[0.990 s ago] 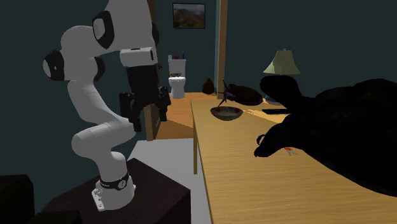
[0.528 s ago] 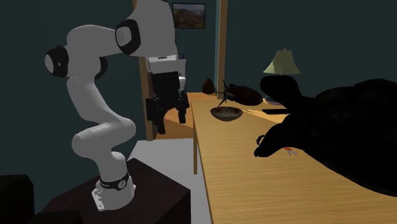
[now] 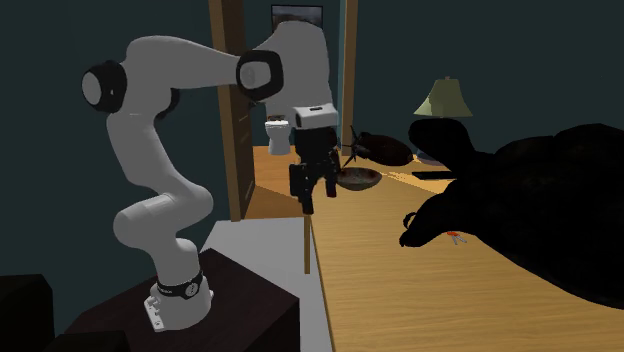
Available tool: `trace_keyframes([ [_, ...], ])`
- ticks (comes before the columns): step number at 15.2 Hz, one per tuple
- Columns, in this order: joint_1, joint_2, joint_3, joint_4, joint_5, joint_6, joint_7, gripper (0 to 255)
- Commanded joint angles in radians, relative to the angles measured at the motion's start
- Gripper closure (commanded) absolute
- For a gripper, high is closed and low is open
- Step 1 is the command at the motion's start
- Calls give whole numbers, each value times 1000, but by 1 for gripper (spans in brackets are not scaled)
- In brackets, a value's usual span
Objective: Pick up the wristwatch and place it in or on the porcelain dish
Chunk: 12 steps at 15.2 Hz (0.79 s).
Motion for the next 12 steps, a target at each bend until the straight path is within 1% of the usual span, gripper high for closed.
trace_keyframes([
  [1, 9, 53, 29, 28, 11, 24, 38, 0],
  [7, 32, 234, 113, 150, 16, 81, 153, 0],
  [12, 56, 401, 173, 285, -11, 110, 253, 0],
])
